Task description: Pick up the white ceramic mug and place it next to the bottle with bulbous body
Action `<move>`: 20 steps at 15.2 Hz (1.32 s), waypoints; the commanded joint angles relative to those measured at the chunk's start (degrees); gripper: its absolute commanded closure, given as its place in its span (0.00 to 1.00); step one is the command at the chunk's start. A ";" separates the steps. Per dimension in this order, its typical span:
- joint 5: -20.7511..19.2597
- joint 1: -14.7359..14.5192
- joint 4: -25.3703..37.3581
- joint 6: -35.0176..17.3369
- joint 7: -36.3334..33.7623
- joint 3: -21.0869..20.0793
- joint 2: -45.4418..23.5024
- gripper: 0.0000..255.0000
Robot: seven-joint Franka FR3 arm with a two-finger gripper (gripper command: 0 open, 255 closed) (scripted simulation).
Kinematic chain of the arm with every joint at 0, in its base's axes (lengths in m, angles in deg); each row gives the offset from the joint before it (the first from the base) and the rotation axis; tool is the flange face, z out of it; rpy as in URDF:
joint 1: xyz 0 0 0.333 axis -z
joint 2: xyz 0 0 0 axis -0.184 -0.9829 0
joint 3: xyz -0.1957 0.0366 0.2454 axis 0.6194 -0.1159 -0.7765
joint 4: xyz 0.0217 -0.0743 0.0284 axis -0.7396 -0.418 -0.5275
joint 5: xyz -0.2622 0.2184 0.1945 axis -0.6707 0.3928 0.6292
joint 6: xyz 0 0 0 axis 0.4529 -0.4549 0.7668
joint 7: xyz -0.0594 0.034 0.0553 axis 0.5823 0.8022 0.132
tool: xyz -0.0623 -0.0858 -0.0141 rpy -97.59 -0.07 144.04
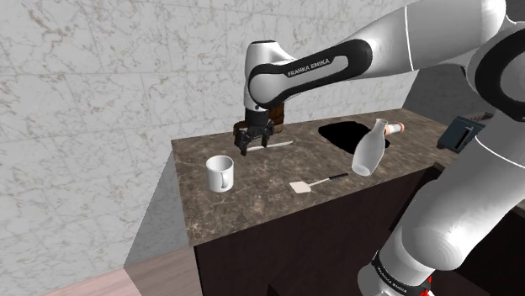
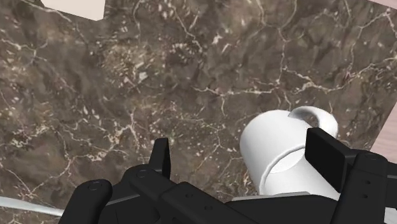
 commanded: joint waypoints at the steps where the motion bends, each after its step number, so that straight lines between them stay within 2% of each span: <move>1: -0.84 -0.25 3.59 -1.24 -1.46 -0.62 -4.95 0.00; 8: -3.87 -1.53 16.04 -2.93 -4.92 -1.14 -19.55 0.00; 15: -4.59 -1.68 13.58 -8.03 -5.40 -0.90 -22.24 0.00; 20: -4.59 -1.69 13.58 -8.03 -5.40 -0.90 -22.24 0.00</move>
